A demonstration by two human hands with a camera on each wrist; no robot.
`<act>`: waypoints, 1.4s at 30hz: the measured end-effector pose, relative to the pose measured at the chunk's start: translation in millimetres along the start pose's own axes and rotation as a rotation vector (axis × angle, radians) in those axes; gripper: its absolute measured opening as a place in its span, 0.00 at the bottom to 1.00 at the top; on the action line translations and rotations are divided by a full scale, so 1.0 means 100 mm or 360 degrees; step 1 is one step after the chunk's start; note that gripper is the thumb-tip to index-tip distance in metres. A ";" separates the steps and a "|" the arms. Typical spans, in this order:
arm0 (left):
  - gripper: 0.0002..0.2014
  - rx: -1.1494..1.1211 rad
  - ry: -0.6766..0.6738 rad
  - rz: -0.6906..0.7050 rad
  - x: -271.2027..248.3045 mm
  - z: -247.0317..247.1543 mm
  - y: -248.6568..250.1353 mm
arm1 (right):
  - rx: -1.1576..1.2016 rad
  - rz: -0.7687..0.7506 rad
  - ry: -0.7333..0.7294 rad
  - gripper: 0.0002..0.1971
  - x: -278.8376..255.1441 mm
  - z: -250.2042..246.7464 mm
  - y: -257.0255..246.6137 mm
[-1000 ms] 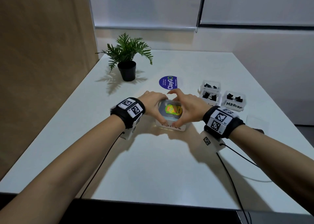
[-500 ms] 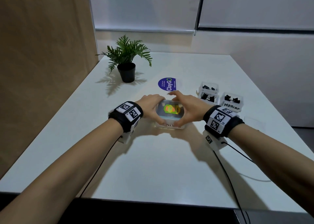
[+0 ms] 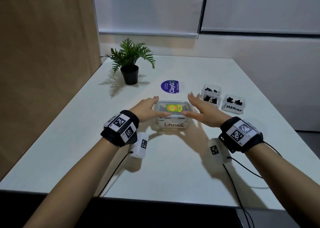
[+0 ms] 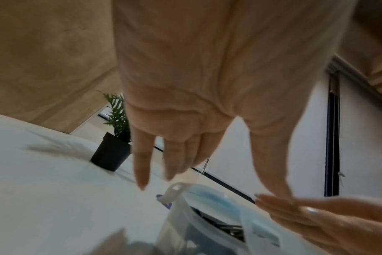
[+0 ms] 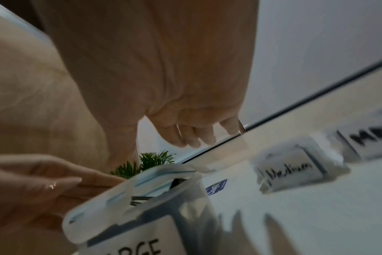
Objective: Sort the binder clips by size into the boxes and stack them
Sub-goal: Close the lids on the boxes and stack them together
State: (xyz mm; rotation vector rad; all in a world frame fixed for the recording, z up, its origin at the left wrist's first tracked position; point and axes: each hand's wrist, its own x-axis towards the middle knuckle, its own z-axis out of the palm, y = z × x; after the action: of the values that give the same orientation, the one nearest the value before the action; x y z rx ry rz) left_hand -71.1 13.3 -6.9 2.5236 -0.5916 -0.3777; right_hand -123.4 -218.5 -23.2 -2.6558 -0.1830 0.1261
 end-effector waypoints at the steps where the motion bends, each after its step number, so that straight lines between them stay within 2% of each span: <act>1: 0.37 0.0002 -0.0043 0.0032 -0.02 0.01 0.00 | 0.0009 -0.0020 -0.0064 0.45 -0.01 0.01 0.00; 2: 0.42 0.0014 -0.0066 0.0088 -0.03 0.01 -0.01 | -0.0054 -0.0054 -0.0126 0.48 -0.01 0.02 0.01; 4: 0.47 0.0053 -0.0115 0.0203 -0.03 0.07 -0.02 | -0.0313 -0.0144 -0.0145 0.50 0.02 0.07 0.06; 7: 0.56 0.0094 -0.0120 0.0229 0.01 0.18 -0.08 | -0.0527 -0.0264 0.0090 0.36 0.05 0.10 0.11; 9: 0.59 -0.0051 0.0003 0.0156 0.03 0.22 -0.12 | -0.0409 -0.0285 0.0153 0.29 0.07 0.07 0.11; 12: 0.57 -0.0471 0.0113 0.0075 0.06 0.19 -0.14 | 0.0028 -0.0260 0.0164 0.22 0.09 -0.09 0.11; 15: 0.56 -0.0816 0.0215 -0.0047 0.11 0.15 -0.14 | 0.0147 -0.0230 0.0322 0.15 0.15 -0.23 0.08; 16: 0.55 -0.0845 0.0241 -0.0102 0.13 0.14 -0.14 | 0.0175 -0.0206 0.0378 0.17 0.18 -0.25 0.08; 18: 0.52 -0.0855 0.0268 -0.0172 0.16 0.15 -0.15 | 0.0302 -0.0076 0.0470 0.20 0.26 -0.27 0.14; 20: 0.49 -0.0822 0.0253 -0.0169 0.18 0.16 -0.17 | 0.0400 0.0201 0.0524 0.22 0.35 -0.29 0.23; 21: 0.47 -0.0761 0.0242 -0.0165 0.19 0.17 -0.19 | 0.0299 0.0391 0.0493 0.23 0.37 -0.30 0.27; 23: 0.43 -0.0670 0.0214 -0.0147 0.18 0.19 -0.20 | -0.0155 0.0710 0.0358 0.24 0.37 -0.32 0.30; 25: 0.32 -0.0670 0.0242 -0.0108 0.17 0.19 -0.21 | -0.0505 0.0808 0.0398 0.29 0.35 -0.32 0.31; 27: 0.20 -0.0570 0.0340 -0.0063 0.17 0.18 -0.22 | -0.0531 0.0703 0.0468 0.29 0.34 -0.34 0.30; 29: 0.16 -0.0450 0.0399 -0.0079 0.19 0.17 -0.25 | -0.0356 0.0509 0.0433 0.26 0.35 -0.35 0.26; 35: 0.21 -0.0457 0.0194 -0.0266 0.21 0.15 -0.21 | -0.0166 -0.0158 0.0115 0.20 0.22 -0.22 -0.13; 38: 0.19 -0.0476 0.0157 -0.0287 0.22 0.18 -0.19 | -0.0105 -0.0338 0.0081 0.18 0.22 -0.13 -0.24; 42: 0.16 -0.0464 0.0175 -0.0291 0.25 0.21 -0.19 | 0.0003 -0.0432 -0.0030 0.17 0.25 -0.05 -0.28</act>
State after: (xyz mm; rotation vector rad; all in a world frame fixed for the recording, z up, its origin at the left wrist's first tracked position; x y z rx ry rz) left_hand -51.4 7.3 -38.7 2.3039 -0.2431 -0.3595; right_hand -101.4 -191.8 -7.4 -2.5992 -0.5455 0.0626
